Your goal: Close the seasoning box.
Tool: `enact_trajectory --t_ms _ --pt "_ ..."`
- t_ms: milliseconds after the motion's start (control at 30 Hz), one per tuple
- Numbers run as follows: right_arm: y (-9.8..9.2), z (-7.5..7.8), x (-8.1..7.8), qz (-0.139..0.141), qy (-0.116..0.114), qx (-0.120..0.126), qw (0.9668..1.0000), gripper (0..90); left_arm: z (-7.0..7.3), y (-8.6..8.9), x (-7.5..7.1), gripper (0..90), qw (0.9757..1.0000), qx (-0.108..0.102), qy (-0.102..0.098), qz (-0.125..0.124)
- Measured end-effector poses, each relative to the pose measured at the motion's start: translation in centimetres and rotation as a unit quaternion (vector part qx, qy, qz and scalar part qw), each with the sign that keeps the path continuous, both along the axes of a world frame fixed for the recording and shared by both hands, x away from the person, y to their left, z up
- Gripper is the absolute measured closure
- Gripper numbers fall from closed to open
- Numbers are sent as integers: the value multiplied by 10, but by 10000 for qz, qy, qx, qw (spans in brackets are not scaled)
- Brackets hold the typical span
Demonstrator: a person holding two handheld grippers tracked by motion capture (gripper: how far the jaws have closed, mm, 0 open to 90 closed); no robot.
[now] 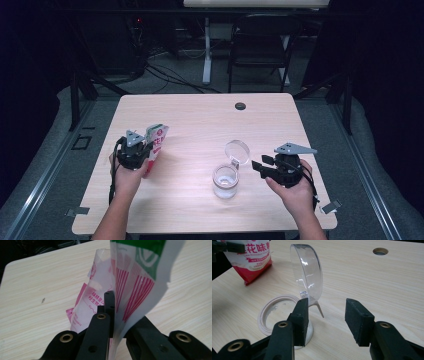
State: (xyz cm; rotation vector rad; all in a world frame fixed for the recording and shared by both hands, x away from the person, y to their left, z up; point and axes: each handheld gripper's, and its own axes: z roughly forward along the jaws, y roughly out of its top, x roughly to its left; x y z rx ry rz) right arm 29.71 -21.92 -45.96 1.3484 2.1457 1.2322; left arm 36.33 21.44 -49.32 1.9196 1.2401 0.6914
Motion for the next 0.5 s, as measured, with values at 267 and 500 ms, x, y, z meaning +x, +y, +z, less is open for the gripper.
enact_trajectory --t_ms 267,500 --pt "0 -1 0 9 -14 -33 10000 540 13 18 1 900 9995 -163 -183 207" --pt "-1 -2 -3 -57 -48 -35 10000 541 26 33 1 900 9985 -322 -313 328"
